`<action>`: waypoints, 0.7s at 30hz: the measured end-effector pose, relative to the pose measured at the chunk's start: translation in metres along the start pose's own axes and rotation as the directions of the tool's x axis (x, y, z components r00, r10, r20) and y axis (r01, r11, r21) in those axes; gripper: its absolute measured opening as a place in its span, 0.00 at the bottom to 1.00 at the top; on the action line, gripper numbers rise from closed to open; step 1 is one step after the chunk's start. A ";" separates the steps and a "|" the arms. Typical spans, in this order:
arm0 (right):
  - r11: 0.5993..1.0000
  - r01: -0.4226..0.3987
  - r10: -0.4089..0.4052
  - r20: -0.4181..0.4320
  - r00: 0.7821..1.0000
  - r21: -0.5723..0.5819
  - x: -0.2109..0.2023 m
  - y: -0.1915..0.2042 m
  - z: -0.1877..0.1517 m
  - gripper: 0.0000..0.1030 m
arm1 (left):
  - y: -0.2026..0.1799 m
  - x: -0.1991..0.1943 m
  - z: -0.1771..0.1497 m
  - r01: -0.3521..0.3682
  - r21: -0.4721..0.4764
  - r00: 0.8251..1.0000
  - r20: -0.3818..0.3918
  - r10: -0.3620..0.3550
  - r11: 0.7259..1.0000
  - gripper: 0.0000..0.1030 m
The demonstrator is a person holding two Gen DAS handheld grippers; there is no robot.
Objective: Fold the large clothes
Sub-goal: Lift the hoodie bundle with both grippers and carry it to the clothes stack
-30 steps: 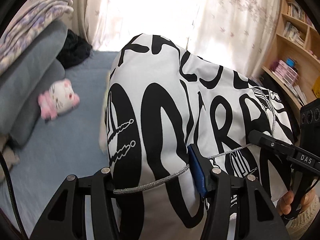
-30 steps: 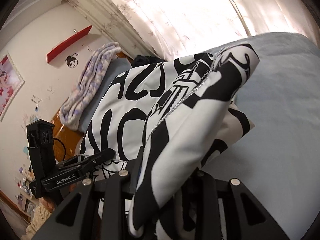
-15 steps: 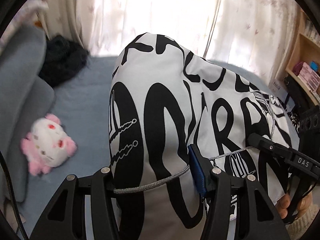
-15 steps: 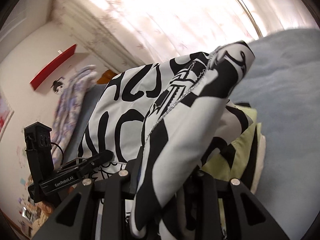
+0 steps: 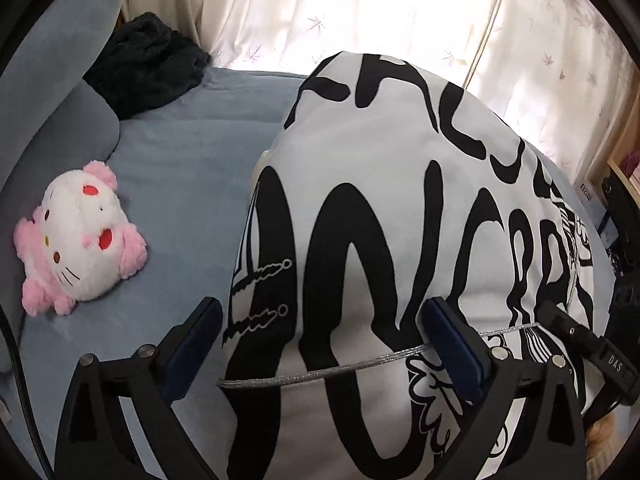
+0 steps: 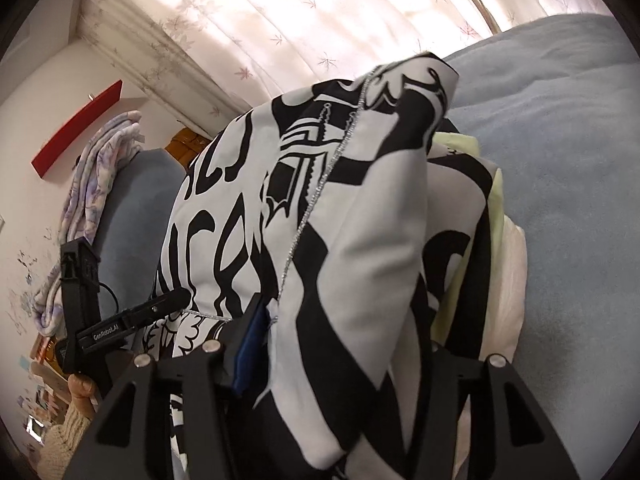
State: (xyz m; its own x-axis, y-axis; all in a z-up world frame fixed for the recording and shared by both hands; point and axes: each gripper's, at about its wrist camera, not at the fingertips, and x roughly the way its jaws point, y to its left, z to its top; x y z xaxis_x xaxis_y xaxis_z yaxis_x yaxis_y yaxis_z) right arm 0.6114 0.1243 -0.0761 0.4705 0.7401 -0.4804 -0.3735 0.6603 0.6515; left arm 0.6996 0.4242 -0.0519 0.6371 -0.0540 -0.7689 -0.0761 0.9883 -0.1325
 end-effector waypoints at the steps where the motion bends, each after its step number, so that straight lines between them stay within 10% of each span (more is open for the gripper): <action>1: 1.000 0.008 -0.008 -0.002 1.000 -0.004 -0.001 0.000 0.000 0.51 | -0.002 -0.004 -0.006 -0.014 0.011 1.000 0.008 0.013 1.000 0.98; 12: 0.982 0.184 -0.187 -0.077 0.979 -0.044 -0.058 0.018 0.015 0.62 | -0.015 -0.076 -0.004 -0.171 0.026 0.971 0.174 0.164 0.985 0.86; 17: 0.939 0.299 -0.274 0.156 0.949 -0.172 -0.089 0.048 0.028 0.62 | -0.032 -0.087 0.011 -0.214 0.029 0.954 0.220 0.202 0.976 0.42; 21: 0.933 0.306 -0.277 0.165 0.947 -0.188 -0.059 0.059 0.036 0.60 | -0.052 -0.066 0.017 -0.222 0.025 0.955 0.209 0.212 0.975 0.32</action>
State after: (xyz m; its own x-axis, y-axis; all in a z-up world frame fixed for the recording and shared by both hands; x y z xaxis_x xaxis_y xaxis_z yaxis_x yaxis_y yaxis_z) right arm 0.5903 0.1148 0.0125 0.6808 0.4967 -0.5383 -0.3552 0.8666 0.3504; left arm 0.6749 0.3790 0.0164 0.7520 0.1881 -0.6317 -0.1969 0.9788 0.0570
